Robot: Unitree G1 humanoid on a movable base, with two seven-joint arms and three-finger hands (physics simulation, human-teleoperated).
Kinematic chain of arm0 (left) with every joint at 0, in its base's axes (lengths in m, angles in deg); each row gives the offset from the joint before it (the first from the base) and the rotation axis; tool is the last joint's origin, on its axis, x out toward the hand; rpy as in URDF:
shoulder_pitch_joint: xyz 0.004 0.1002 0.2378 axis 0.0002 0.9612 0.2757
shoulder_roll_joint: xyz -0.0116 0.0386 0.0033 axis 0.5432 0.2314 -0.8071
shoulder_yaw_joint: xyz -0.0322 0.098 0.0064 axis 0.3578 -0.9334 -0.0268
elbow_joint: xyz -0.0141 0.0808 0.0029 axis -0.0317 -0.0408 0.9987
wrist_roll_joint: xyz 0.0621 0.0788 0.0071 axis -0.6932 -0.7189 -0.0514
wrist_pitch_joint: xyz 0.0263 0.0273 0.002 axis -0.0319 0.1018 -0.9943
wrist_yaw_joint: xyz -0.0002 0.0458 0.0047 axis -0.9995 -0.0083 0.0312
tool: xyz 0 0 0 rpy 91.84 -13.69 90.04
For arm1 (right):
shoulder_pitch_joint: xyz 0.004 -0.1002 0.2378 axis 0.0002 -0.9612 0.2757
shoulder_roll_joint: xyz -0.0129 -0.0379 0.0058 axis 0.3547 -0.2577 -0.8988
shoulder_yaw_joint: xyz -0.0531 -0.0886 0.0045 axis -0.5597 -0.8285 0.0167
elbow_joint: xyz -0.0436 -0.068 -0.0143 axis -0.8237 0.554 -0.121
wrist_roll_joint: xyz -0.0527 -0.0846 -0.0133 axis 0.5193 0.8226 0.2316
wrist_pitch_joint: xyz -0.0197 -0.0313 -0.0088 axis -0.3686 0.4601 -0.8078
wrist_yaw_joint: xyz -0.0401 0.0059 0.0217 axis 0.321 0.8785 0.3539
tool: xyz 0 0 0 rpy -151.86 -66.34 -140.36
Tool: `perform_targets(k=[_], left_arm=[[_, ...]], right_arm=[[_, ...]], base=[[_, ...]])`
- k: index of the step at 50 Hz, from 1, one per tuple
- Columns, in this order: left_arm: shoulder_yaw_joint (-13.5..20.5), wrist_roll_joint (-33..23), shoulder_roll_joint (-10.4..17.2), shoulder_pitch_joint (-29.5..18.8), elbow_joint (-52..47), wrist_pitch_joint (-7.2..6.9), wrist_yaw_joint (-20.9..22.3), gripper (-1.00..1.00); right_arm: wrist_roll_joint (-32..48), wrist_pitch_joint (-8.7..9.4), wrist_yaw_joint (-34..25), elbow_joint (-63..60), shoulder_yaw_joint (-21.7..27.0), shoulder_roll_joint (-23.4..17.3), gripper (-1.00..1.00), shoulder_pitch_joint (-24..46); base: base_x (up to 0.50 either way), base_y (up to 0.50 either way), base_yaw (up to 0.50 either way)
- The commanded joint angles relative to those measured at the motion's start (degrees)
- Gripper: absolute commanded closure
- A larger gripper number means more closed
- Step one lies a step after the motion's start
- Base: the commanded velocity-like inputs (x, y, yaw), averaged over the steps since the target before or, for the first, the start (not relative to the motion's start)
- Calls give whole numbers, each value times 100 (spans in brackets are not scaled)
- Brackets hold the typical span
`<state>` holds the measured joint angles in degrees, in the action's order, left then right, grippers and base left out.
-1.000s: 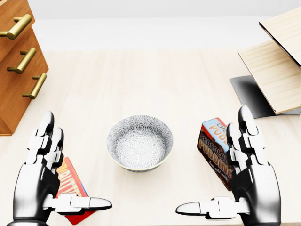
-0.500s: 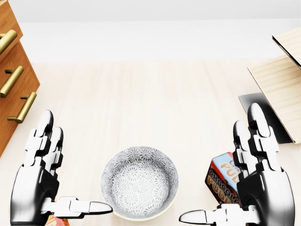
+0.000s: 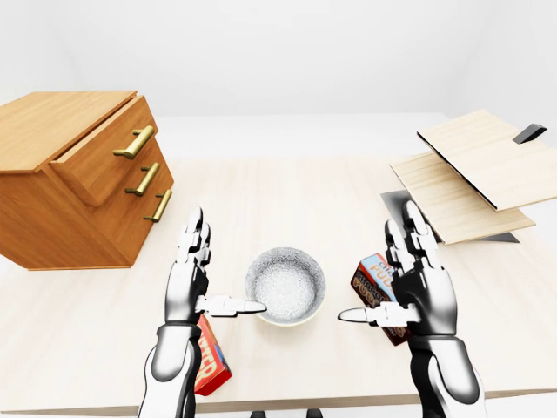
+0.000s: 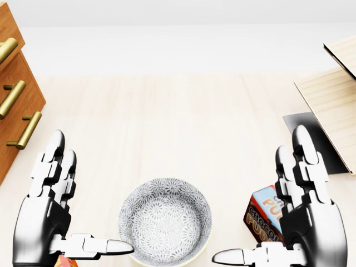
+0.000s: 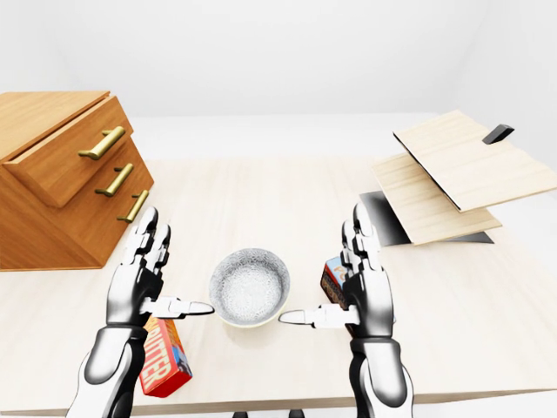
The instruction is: Close the top drawer of the cabinet and put the bowl on top of it.
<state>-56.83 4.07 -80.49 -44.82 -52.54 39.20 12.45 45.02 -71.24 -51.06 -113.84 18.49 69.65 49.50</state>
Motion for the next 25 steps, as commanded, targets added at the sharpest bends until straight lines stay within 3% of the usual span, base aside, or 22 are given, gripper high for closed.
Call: perform_targets(k=[1, 8, 25], left_arm=[[3, -8, 2, 11, 11, 0, 8, -100], [-5, -10, 1, 26, -23, 0, 18, -100], [-38, -31, 5, 38, 3, 0, 24, -100]], right_arm=[[-2, 0, 4, -12, 26, 9, -100, -26], [22, -60, 20, -16, 28, 17, -100, -34], [94, -143, 52, 6, -35, -1, -100, -78]], base=[[0, 0, 0], [0, 3, 0], [0, 32, 0]])
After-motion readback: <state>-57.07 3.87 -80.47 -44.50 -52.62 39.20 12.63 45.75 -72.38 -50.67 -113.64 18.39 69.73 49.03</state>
